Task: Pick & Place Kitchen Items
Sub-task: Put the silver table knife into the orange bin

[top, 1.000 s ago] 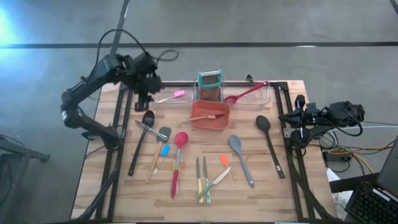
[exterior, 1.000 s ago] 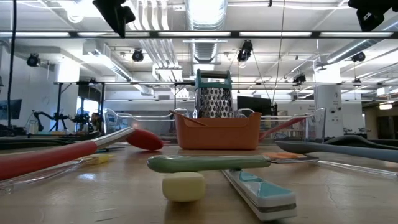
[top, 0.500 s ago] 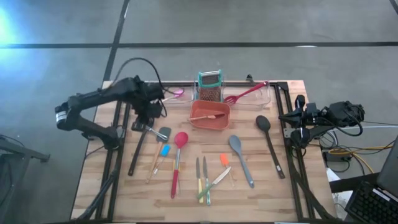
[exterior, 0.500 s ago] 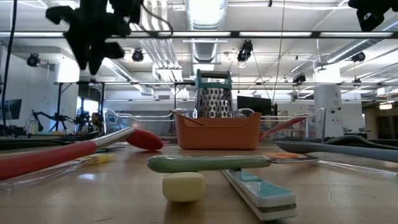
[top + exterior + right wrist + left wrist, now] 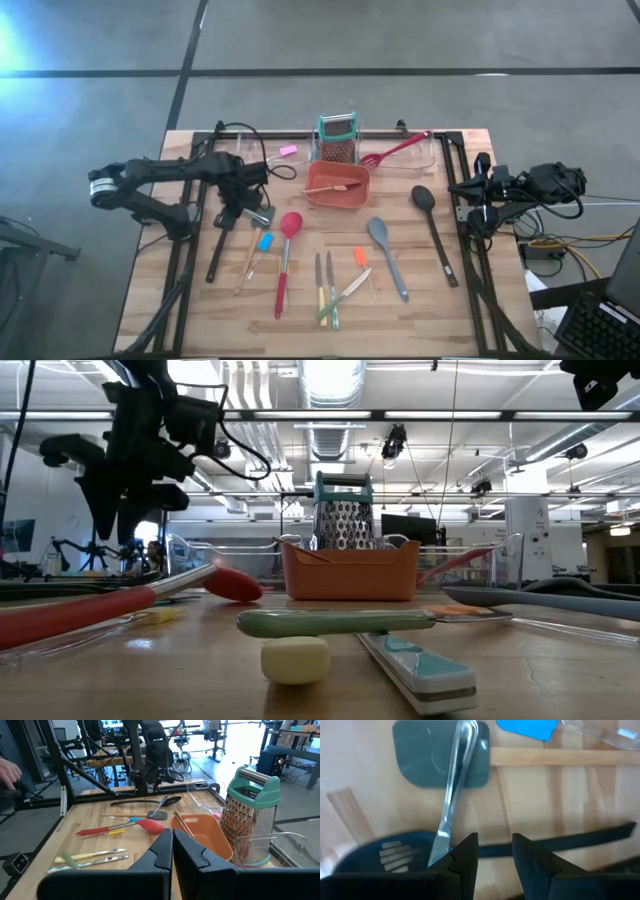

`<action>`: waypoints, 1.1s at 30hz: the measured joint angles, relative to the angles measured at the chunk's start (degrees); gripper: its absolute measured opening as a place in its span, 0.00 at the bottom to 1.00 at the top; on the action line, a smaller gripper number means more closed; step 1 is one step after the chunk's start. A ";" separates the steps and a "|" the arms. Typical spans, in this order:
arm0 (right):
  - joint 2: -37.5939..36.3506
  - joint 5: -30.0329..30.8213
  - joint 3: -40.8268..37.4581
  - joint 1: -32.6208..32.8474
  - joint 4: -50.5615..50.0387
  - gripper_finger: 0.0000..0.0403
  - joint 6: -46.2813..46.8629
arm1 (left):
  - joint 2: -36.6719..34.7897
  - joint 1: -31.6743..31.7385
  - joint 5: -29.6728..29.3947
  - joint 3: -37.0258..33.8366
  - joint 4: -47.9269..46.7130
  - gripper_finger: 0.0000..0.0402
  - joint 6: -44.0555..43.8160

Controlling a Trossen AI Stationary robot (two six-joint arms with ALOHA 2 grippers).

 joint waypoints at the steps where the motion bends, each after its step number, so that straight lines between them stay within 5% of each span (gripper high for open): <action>1: 0.00 0.00 0.00 0.02 0.00 0.02 0.00 | 0.00 -0.03 -0.17 -0.61 1.37 0.31 0.61; 18: 0.00 0.00 0.00 0.00 0.06 0.02 0.00 | 0.53 0.55 -3.51 -6.89 13.48 0.32 4.78; 33: 0.00 0.00 -0.02 0.02 0.09 0.02 0.00 | 10.03 3.25 -5.59 -7.79 17.46 0.29 4.75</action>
